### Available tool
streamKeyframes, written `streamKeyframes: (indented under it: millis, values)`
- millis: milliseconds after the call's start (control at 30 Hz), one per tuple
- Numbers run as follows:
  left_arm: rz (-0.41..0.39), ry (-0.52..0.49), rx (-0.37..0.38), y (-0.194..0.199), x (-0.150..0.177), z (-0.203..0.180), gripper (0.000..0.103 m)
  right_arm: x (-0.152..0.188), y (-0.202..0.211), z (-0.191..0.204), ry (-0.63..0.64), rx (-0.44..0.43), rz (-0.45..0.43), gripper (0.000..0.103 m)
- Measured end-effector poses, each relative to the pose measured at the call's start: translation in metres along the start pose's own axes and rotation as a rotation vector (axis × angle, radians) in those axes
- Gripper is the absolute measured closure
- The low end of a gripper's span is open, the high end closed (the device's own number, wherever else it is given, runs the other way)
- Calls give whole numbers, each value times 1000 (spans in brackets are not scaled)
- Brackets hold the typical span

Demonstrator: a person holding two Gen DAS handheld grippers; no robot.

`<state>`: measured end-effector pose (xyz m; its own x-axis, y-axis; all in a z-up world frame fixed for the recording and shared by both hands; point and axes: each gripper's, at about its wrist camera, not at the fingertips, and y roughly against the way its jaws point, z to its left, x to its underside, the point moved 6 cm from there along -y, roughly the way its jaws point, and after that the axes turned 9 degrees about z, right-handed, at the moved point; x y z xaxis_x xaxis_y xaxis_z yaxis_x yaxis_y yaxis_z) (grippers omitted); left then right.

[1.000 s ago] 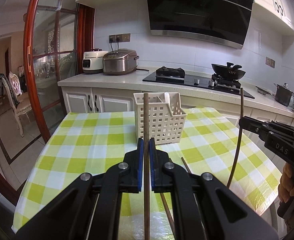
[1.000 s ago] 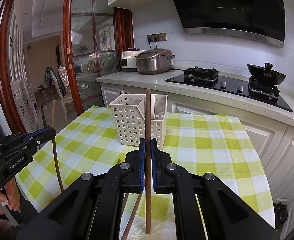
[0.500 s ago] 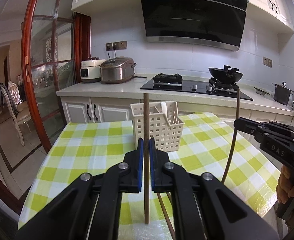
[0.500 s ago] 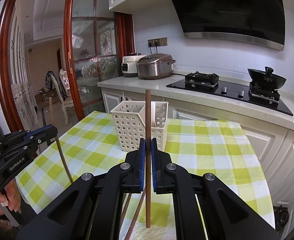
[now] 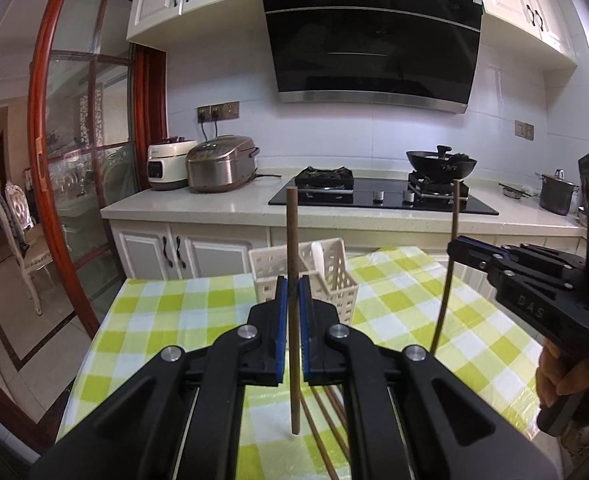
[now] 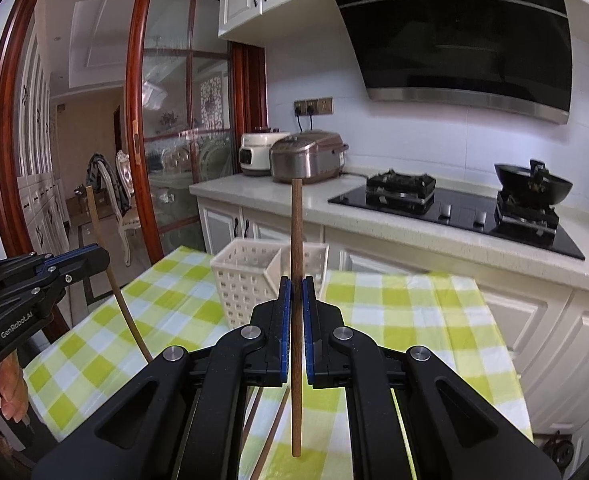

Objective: Organize utensils
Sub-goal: 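Lift the chopstick upright with the right tool and carry it over the caddy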

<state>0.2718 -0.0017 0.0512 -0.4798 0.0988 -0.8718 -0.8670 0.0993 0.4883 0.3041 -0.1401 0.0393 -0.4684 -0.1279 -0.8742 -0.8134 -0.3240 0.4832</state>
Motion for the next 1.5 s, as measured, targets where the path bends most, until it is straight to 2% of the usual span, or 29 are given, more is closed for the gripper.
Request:
streamKeyframes:
  millis: [200, 600, 867, 1100, 1500]
  values:
    - [-35, -8, 15, -2, -38, 4, 97, -33, -9, -4, 6, 4, -57, 97]
    - [-132, -64, 0, -3, -123, 1, 97, -93, -45, -11, 7, -7, -97, 97]
    - [-140, -31, -7, -35, -163, 16, 97, -118, -74, -10, 8, -7, -112, 97]
    - [-91, 31, 19, -81, -163, 34, 97, -126, -105, -15, -14, -26, -94, 97]
    - [124, 106, 73, -173, -101, 49, 97, -80, -167, -14, 25, -38, 94, 97]
